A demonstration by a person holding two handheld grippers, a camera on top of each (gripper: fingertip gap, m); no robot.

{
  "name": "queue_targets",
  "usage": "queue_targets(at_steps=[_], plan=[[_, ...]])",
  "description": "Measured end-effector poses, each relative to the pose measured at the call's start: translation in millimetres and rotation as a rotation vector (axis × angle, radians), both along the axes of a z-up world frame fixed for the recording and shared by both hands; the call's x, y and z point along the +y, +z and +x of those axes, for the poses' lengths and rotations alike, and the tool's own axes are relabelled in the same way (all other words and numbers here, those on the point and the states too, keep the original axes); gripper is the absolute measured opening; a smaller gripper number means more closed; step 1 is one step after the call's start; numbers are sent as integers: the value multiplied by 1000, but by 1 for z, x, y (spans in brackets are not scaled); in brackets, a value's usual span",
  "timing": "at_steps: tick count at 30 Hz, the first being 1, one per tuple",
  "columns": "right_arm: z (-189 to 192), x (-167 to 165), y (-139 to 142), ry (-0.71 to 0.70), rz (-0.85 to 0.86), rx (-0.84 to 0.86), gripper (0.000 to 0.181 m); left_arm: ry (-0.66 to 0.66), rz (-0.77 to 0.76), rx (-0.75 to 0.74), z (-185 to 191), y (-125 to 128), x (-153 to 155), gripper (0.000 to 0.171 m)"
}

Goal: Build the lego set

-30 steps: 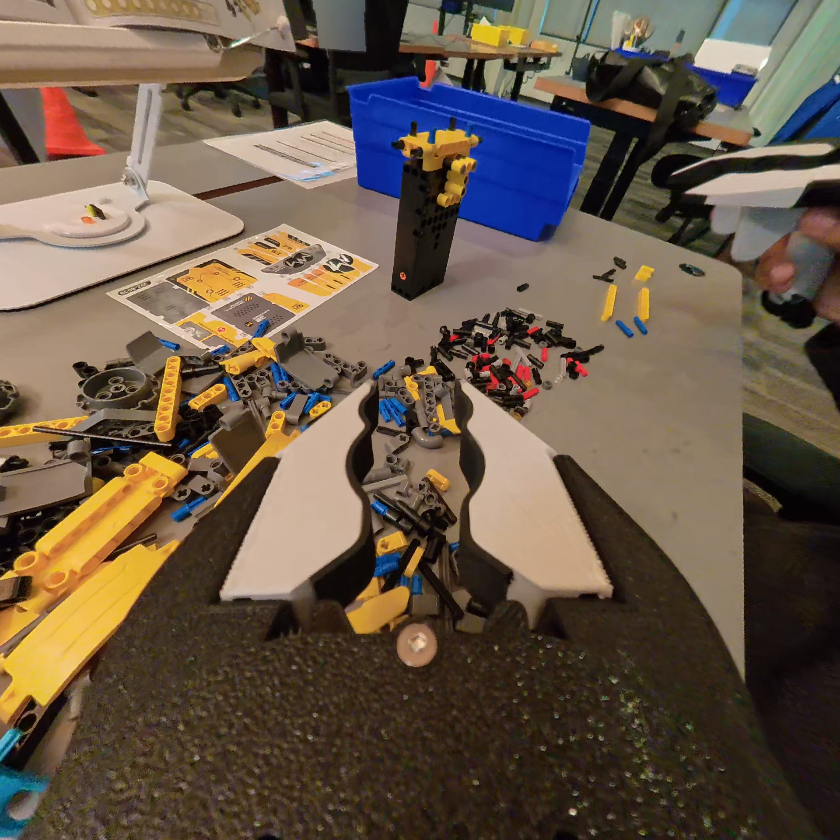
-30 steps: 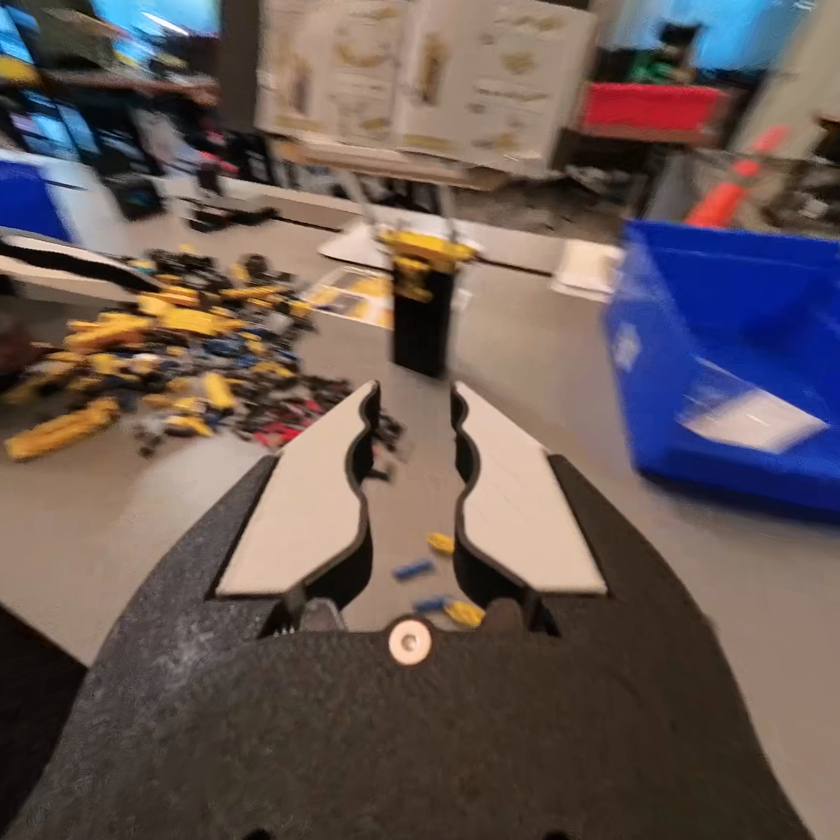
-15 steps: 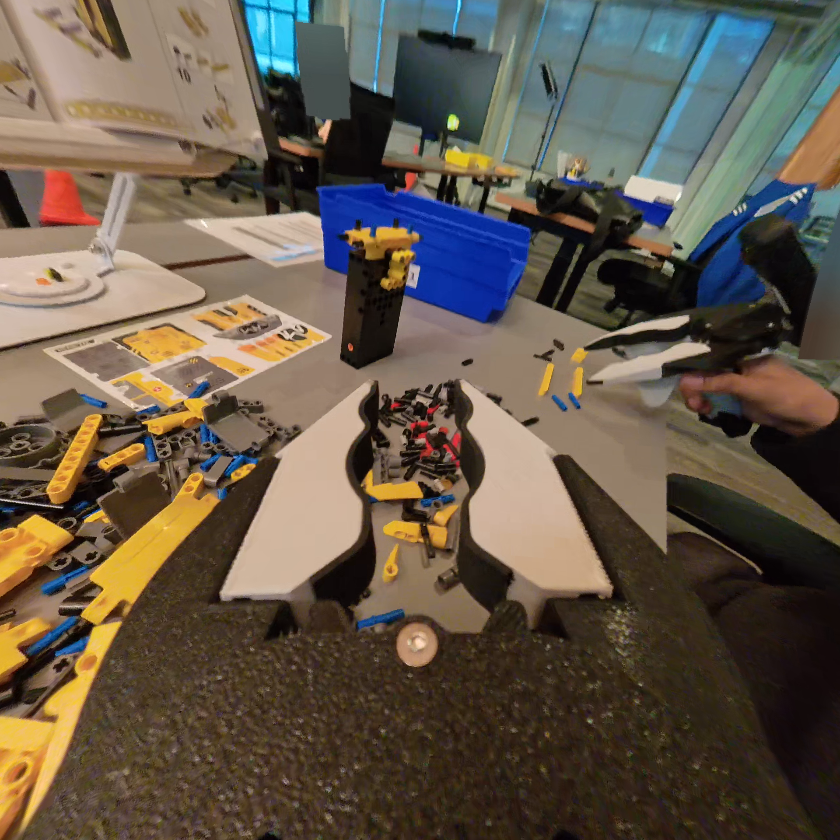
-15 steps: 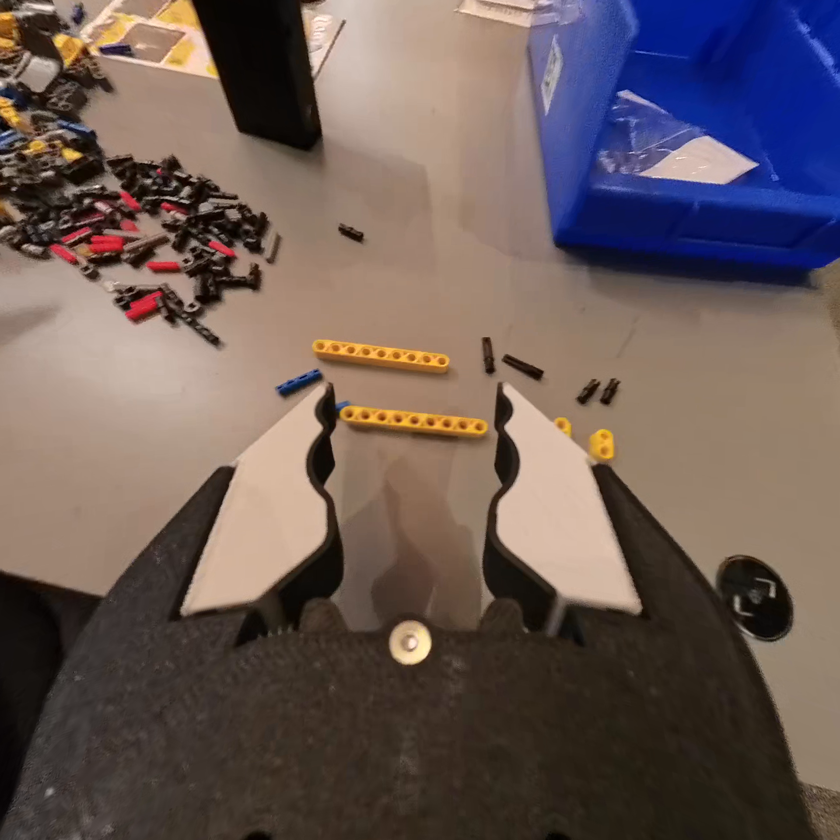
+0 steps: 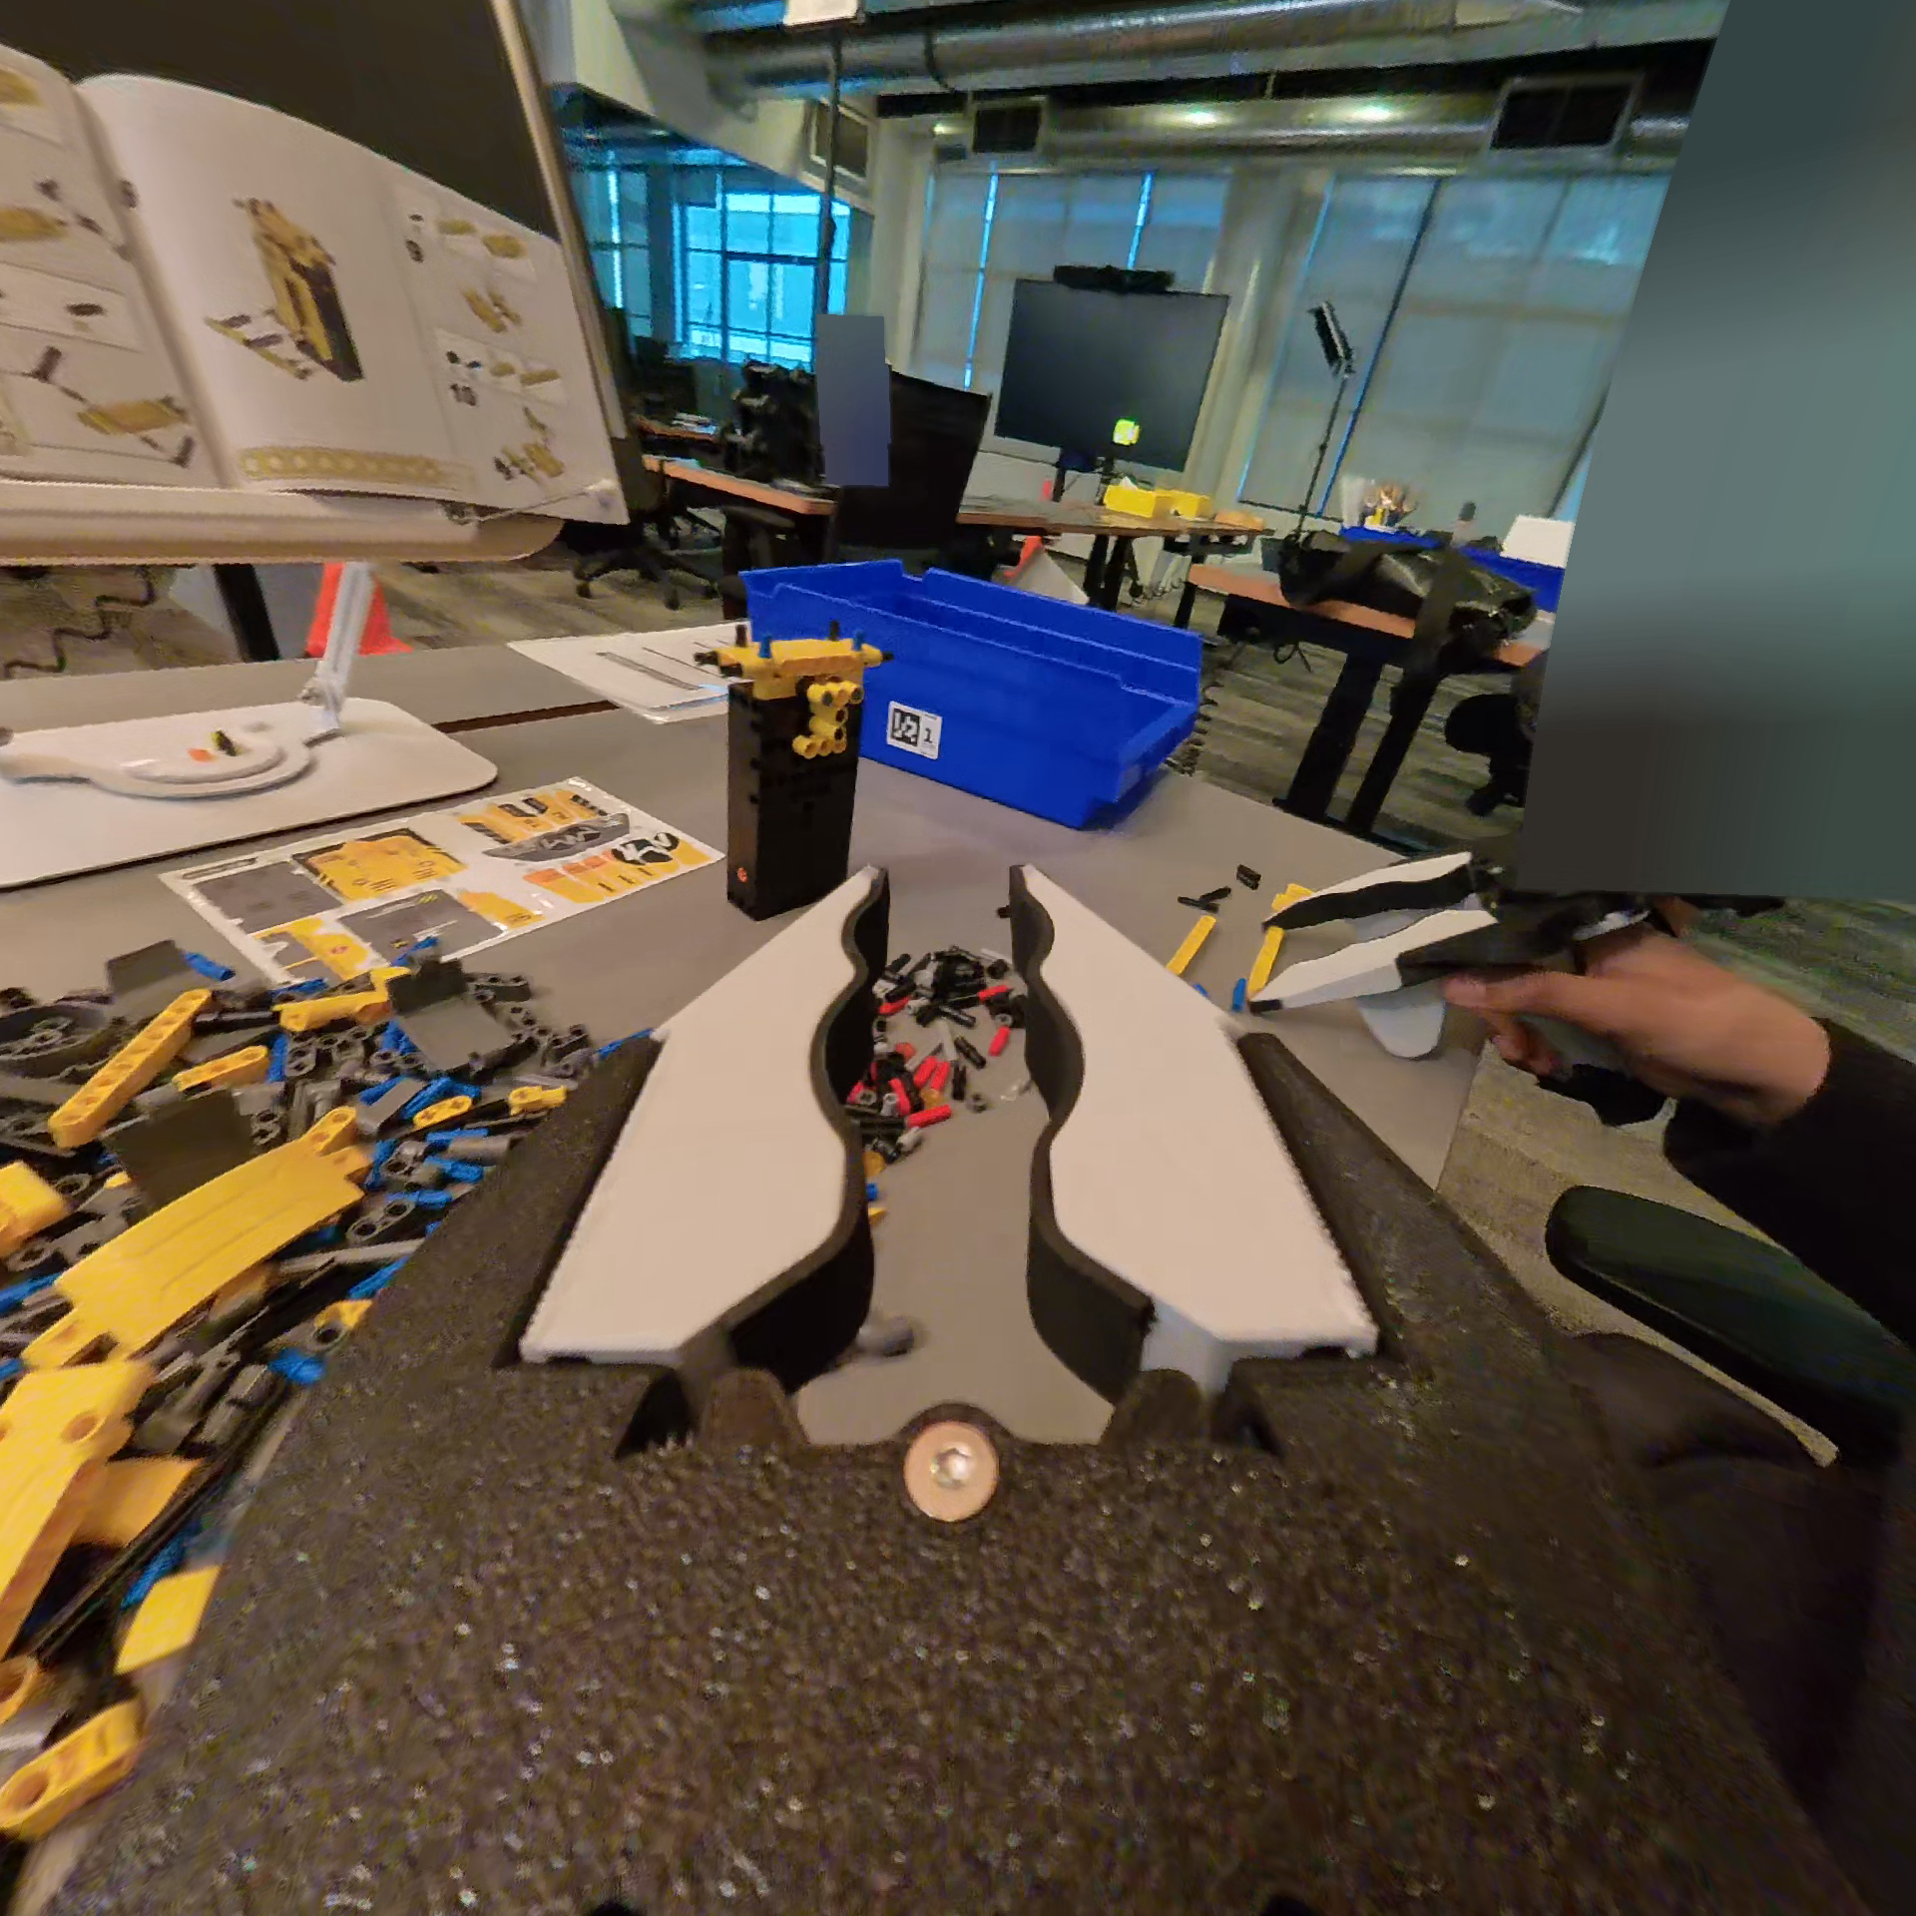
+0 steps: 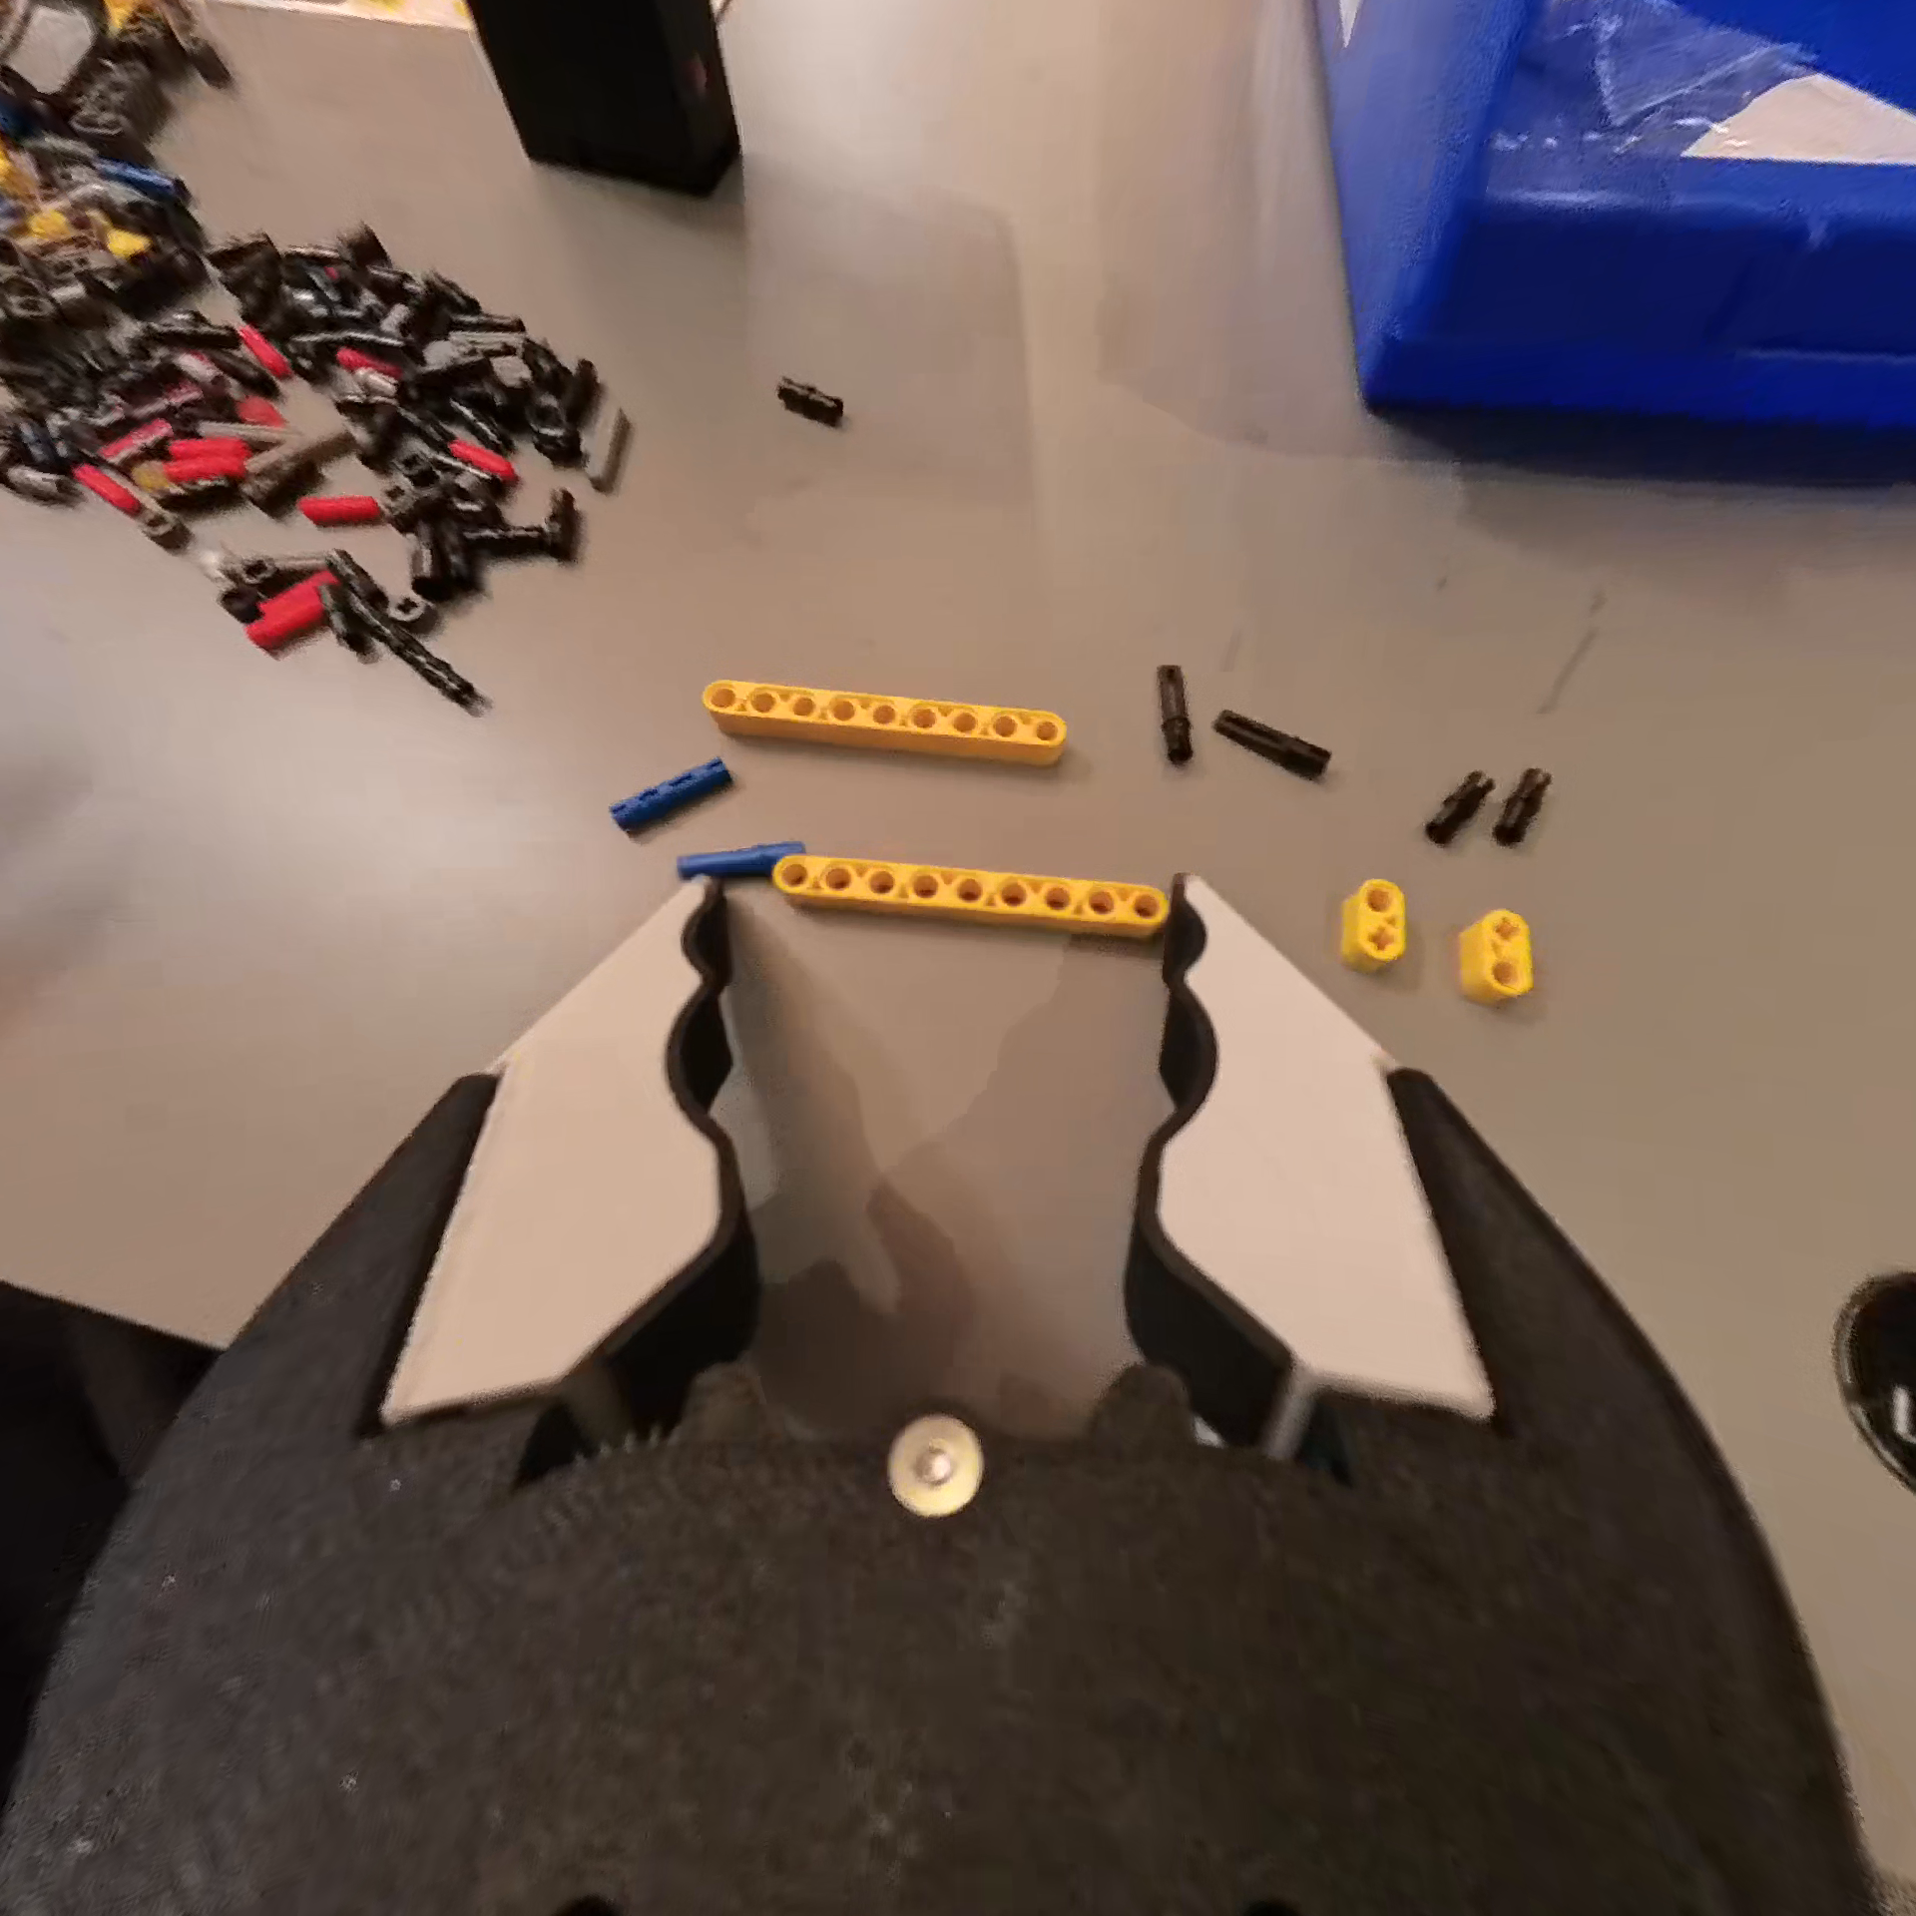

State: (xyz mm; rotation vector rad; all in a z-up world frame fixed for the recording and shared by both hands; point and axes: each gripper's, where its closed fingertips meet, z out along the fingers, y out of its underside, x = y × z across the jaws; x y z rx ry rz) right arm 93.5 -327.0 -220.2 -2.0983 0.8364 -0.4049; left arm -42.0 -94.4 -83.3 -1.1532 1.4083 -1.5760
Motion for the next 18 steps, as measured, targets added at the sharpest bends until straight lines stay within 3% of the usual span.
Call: queue_targets(at_steps=[3, 10, 15, 18], plan=[[0, 3, 1, 20, 2, -1, 75, -42, -6, 11, 2, -1, -10, 23], [-11, 1, 7, 115, 55, -3, 75, -67, -49, 27, 1, -6, -7, 23], [-68, 48, 48, 479, 290, 33, 75, -82, -87, 54, 8, -11, -5, 23], [-110, 83, 54, 775, 269, -1, 75, -108, -73, 78, 11, -17, -12, 24]])
